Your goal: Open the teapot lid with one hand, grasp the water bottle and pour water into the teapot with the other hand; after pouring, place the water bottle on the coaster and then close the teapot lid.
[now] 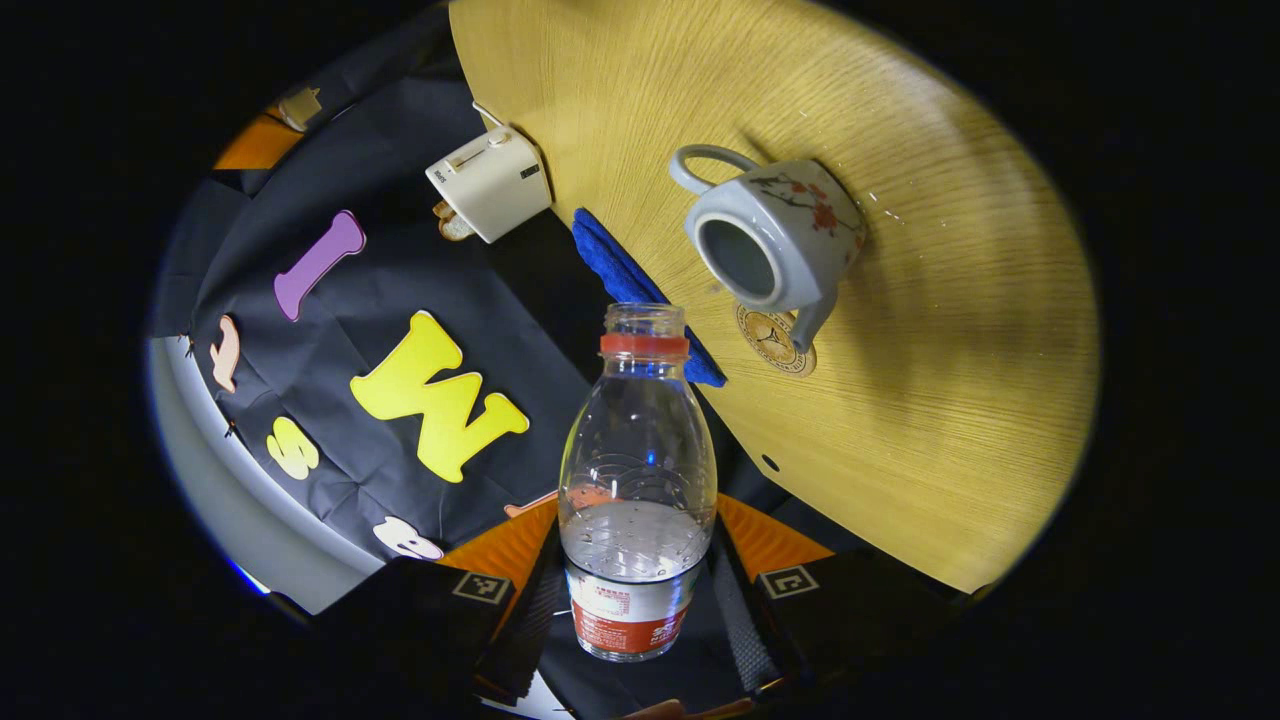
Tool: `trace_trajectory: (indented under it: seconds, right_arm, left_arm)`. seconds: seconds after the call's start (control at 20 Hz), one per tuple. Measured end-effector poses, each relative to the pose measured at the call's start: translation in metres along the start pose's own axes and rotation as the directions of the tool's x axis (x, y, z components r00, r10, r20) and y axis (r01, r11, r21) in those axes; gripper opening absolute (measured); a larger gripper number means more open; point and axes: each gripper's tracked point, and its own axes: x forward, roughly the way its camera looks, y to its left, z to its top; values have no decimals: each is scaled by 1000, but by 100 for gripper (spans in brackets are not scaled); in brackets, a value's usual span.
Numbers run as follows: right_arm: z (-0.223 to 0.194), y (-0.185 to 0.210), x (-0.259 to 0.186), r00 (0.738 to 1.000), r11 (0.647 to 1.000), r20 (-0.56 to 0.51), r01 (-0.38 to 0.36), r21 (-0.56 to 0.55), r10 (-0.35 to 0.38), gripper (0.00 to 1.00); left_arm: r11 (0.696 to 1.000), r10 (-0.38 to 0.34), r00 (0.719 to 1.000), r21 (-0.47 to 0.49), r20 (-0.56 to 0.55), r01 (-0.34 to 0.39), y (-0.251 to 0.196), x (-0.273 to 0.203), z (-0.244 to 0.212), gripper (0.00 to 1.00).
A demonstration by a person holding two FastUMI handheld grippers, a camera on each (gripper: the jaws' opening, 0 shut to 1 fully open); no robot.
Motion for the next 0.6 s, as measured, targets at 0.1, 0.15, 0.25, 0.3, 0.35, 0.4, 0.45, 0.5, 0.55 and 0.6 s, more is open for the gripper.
trace_trajectory:
  seconds: [0.1,0.15,0.25,0.3,0.35,0.4,0.45,0.5,0.55,0.6]
  right_arm:
    - [-1,0,0,1000,1000,0,1,-5,-1,2]
    - [0,0,0,1000,1000,0,2,-9,-2,2]
    - [3,-4,-1,1000,1000,8,10,-12,-9,2]
    - [4,-4,0,1000,1000,11,13,-11,-13,2]
    - [4,-6,0,1000,1000,10,16,-8,-16,2]
    - [2,-7,1,1000,1000,8,19,-5,-19,2]
    - [2,-8,2,1000,1000,5,22,-4,-22,2]
    - [2,-8,2,1000,1000,3,24,-3,-24,2]
    - [3,-8,1,1000,1000,5,27,-1,-27,2]
    - [4,-8,1,1000,1000,9,26,-5,-26,2]
  left_arm:
    - [1000,-5,1000,-20,-2,4,-3,0,-2,75]
    - [998,-3,1000,-56,6,3,-5,-1,-3,75]
    - [983,-17,999,-185,27,22,-11,0,-3,75]
    - [964,-39,998,-261,40,48,-19,1,-2,78]
    - [942,-60,997,-328,54,74,-26,2,1,75]
    - [922,-69,996,-377,65,88,-30,2,3,75]
    - [902,-66,995,-421,77,92,-32,3,4,75]
    - [871,-62,995,-482,85,95,-34,4,0,78]
    - [823,-61,994,-559,89,100,-39,5,-4,77]
    - [763,-70,993,-636,99,117,-47,8,-6,75]
